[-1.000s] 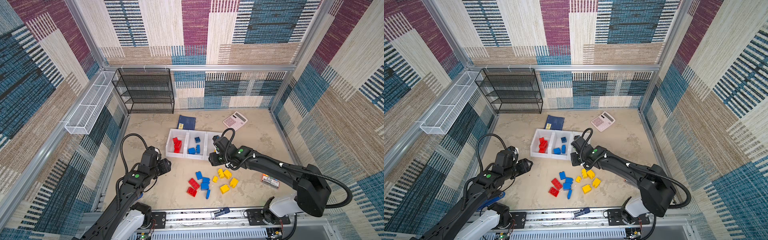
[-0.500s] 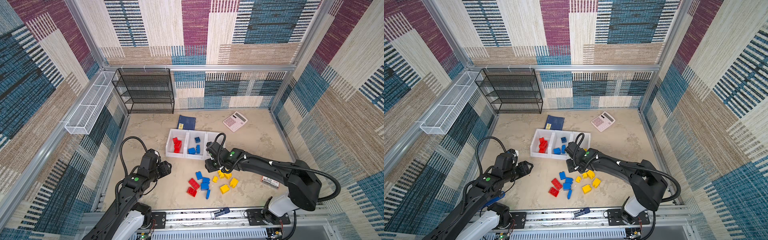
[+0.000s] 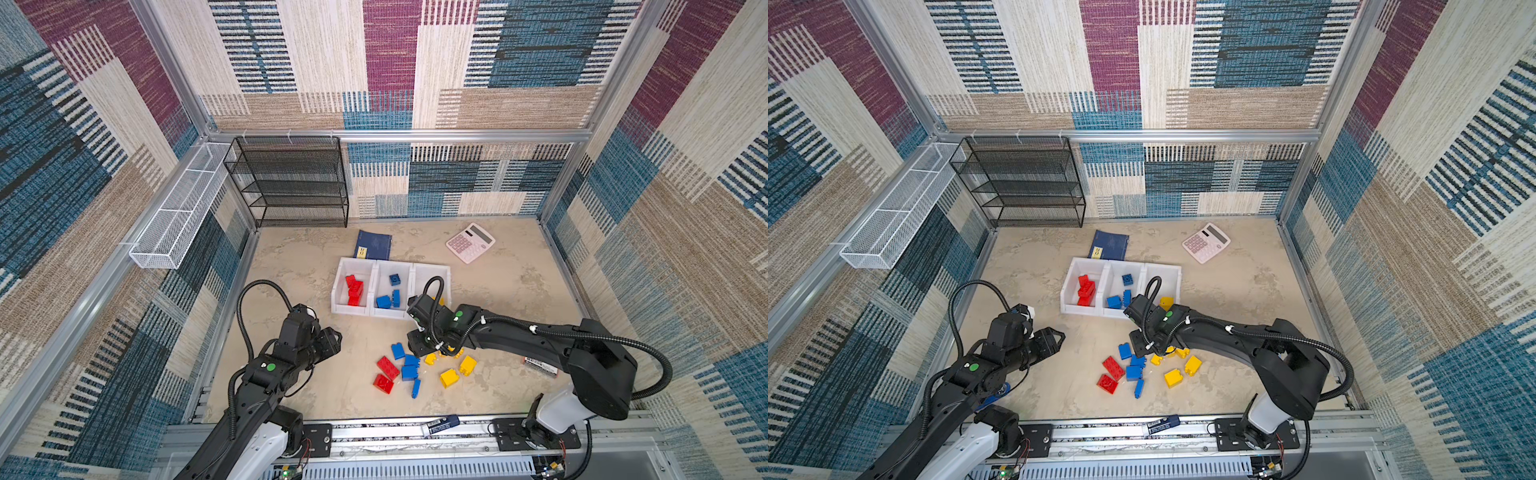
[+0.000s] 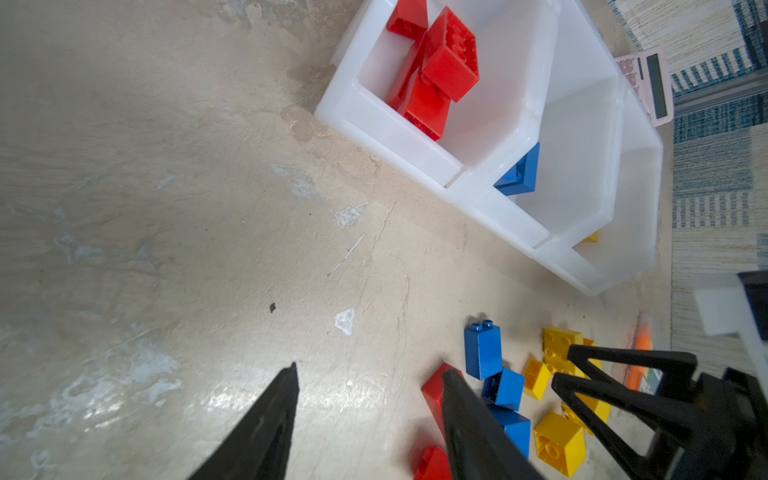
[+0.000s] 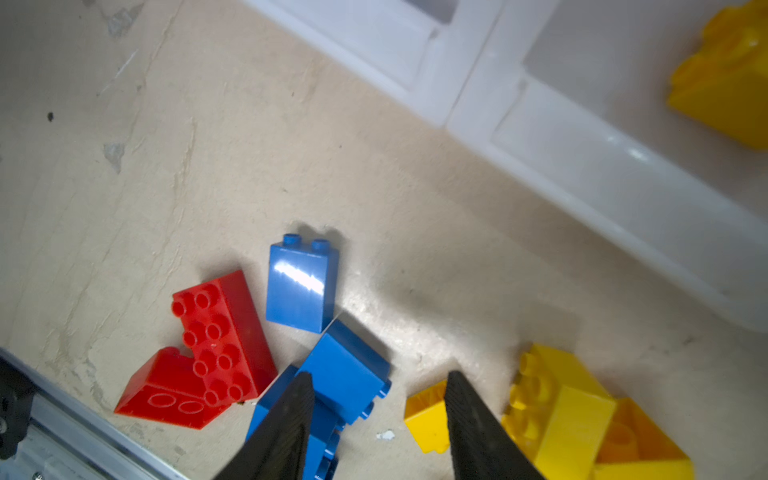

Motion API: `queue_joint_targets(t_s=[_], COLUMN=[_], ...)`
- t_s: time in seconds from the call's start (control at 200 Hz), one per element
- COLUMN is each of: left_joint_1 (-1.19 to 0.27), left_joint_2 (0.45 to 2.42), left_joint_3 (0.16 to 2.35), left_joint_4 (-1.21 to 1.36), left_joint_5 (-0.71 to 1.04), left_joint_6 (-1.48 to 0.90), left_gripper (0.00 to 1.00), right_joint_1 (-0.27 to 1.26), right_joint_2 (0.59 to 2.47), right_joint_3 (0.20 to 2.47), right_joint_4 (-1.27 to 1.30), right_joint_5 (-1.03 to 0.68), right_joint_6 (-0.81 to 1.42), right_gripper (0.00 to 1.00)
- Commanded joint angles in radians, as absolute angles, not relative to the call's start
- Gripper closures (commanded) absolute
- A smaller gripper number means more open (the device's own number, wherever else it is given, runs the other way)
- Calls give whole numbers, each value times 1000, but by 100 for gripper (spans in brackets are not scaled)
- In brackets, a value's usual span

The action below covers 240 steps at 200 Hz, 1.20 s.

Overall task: Sort the legos into containers by color
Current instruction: 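Grasp a blue brick from the pile with the right gripper while the left withdraws, then carry the blue brick over the middle compartment with the right gripper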

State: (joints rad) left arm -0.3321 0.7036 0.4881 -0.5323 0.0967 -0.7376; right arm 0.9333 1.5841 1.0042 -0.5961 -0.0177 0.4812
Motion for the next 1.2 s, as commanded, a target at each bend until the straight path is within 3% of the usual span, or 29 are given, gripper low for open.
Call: queue_joint_targets(t_s=[0.0,0.521,0.691,0.861,1.197], left_joint_1=[-332,-334,-333,-333,-334], left_joint_2=[702,665,655,649,640], left_joint_3=[483,464,452,449,442], left_joint_4=[-534,-549,-549,-549,-558], left_joint_5=[78,74,75,75,76], left_joint_6=[-770,-773,-777,-778,-779], left_gripper=[41,41,41,41,41], right_joint_1=[951,1017,1018,1017,962], right_joint_2=[1614,1862,1871,1888,1836], right_joint_3=[1035,1193,1197,1207,1341], right_joint_4=[-550,-608,-612,-615,-662], right_joint_5=[-47,-7,11,30,67], right_joint_6=[481,443,447,444,323], right_gripper=[45,49,51,63,66])
